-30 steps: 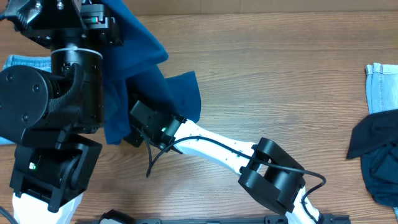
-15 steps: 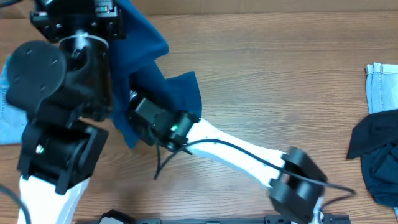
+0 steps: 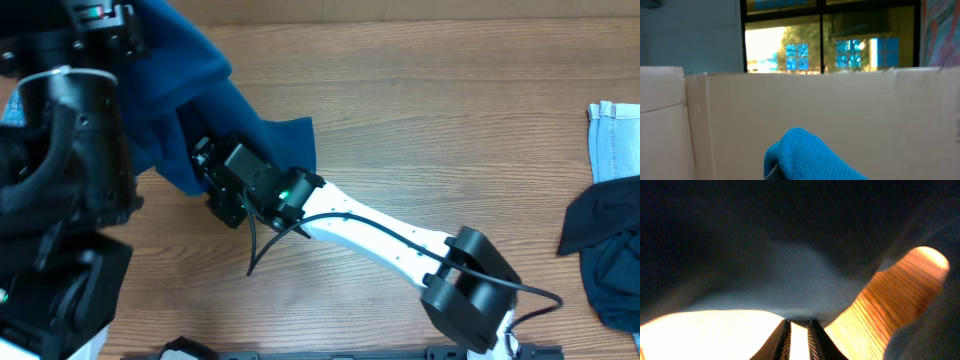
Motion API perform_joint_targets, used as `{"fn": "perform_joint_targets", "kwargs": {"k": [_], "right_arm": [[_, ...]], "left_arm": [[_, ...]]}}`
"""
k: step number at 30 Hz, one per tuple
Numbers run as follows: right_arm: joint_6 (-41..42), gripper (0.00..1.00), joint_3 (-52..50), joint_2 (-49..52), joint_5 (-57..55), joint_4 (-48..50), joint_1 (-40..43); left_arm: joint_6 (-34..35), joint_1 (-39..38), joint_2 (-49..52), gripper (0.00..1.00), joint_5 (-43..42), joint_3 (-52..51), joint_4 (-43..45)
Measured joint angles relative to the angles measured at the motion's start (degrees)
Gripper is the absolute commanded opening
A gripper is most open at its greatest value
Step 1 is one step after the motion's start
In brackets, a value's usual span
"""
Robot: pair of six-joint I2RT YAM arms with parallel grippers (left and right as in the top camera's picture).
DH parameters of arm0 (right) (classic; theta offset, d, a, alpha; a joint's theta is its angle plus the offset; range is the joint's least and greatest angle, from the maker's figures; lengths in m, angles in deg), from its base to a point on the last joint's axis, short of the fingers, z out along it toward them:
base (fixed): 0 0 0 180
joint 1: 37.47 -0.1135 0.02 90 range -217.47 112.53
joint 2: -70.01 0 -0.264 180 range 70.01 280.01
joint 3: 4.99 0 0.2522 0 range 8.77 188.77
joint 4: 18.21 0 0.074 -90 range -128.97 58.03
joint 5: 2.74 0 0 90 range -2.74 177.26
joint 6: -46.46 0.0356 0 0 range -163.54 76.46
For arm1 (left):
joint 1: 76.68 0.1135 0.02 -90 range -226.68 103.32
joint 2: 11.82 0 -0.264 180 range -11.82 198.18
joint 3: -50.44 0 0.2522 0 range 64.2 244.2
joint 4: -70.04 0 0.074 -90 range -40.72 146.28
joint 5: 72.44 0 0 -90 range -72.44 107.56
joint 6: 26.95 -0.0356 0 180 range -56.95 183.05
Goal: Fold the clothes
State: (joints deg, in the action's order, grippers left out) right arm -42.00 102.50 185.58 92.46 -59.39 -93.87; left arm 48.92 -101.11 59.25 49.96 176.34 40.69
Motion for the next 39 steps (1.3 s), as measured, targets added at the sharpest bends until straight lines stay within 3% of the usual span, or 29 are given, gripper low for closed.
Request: {"fn": "perform_joint_targets", "kwargs": {"k": [2, 7, 13, 19, 23, 28, 32, 39], "right_arm": [[0.24, 0.46, -0.11, 0.85, 0.61, 3.19, 0.02], [0.2, 0.47, -0.11, 0.85, -2.78, 7.56, 0.02], [-1.46, 0.49, -0.02, 0.85, -8.24, -7.8, 1.75], [-0.76, 0.49, 0.0, 0.87, -14.56, -10.64, 3.19], [4.02, 0.49, 0.0, 0.87, -19.78, -12.37, 10.23], [4.81, 0.48, 0.0, 0.87, -12.11, -12.02, 20.31], [3.61, 0.47, 0.0, 0.85, 0.07, -9.86, 18.62], [-2.16, 0.47, 0.0, 0.72, 12.41, -15.41, 11.08]], "left_arm": [[0.0, -1.88, -0.37, 0.04, -0.07, 1.29, -0.2], [0.0, -5.31, -0.42, 0.04, -0.22, 1.51, -0.76], [-2.67, -5.49, -0.15, 0.04, 1.07, 1.53, -1.33], [-3.87, -5.49, 3.26, 0.04, 1.18, 1.7, -6.21], [-2.97, -5.49, 4.7, 0.04, -2.38, 1.68, 0.04], [6.86, -5.49, 4.98, 0.04, -13.25, 1.68, 1.53], [10.91, -5.49, 5.4, 0.04, -16.35, 1.84, -6.1], [8.81, -5.49, 9.9, 0.04, -15.87, 1.86, -12.13]]}}
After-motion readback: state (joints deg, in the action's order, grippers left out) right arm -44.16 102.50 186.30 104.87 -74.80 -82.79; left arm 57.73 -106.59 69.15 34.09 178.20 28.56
